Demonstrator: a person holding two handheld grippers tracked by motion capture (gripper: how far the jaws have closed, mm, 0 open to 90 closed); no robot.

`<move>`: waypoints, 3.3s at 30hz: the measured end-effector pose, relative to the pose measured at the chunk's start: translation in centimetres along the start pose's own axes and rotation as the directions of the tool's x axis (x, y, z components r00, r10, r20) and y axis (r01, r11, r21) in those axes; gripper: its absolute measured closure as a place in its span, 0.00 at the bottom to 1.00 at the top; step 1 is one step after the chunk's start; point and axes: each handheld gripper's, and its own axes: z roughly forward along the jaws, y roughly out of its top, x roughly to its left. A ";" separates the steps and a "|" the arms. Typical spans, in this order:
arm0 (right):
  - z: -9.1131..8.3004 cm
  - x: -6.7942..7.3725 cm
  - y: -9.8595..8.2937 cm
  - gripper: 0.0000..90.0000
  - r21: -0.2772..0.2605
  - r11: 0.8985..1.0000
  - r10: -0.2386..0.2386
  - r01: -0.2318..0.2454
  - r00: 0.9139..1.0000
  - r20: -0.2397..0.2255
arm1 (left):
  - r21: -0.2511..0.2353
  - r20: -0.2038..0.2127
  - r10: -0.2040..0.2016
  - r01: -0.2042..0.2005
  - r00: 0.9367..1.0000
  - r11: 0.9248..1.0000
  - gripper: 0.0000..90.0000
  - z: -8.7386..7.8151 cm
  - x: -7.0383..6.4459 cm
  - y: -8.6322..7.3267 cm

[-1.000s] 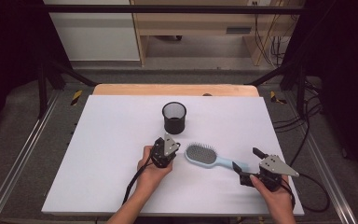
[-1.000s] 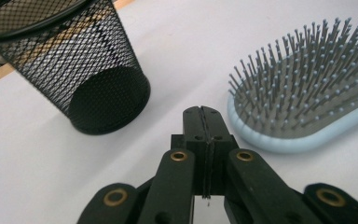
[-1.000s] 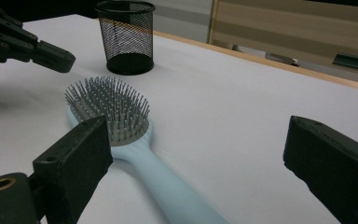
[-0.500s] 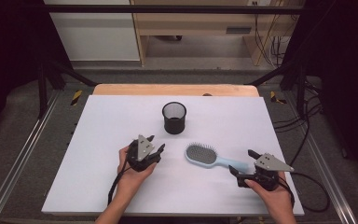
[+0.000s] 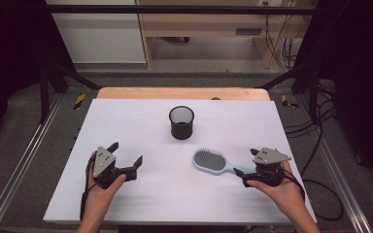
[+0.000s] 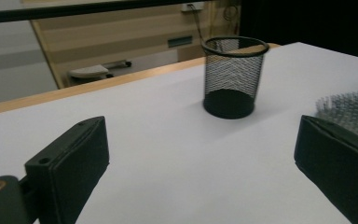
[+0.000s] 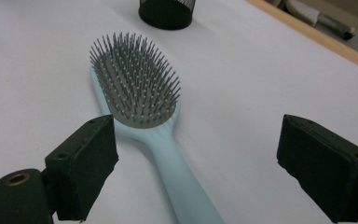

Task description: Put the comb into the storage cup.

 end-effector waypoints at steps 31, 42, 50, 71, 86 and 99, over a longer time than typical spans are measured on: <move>4.2 -1.1 0.1 0.13 0.193 0.981 0.018 0.009 0.990 -0.137 | -0.049 0.015 -0.035 0.036 0.999 0.998 0.01 -2.6 2.5 -1.6; 4.6 -0.9 0.5 0.23 0.230 0.971 -0.024 0.058 0.989 -0.145 | -0.043 0.012 -0.037 0.038 0.999 0.998 0.01 -2.6 2.7 -1.7; 5.1 -0.8 0.9 0.35 0.263 0.961 -0.036 0.083 0.983 -0.178 | -0.041 0.010 -0.034 0.034 0.999 0.999 0.01 -2.5 2.7 -1.7; 6.4 -0.7 0.3 0.55 0.308 0.944 -0.043 0.115 0.972 -0.231 | -0.018 0.000 -0.011 0.011 1.000 1.000 0.02 -2.4 2.7 -1.8; 6.6 -1.1 0.1 0.66 0.314 0.942 -0.022 0.115 0.958 -0.285 | -0.004 0.004 -0.003 0.003 1.000 1.000 0.02 -2.1 2.4 -1.9; 6.4 -0.7 0.3 0.77 0.330 0.940 0.011 0.085 0.960 -0.281 | 0.005 0.010 0.011 -0.011 1.000 1.000 0.02 -1.9 2.0 -2.0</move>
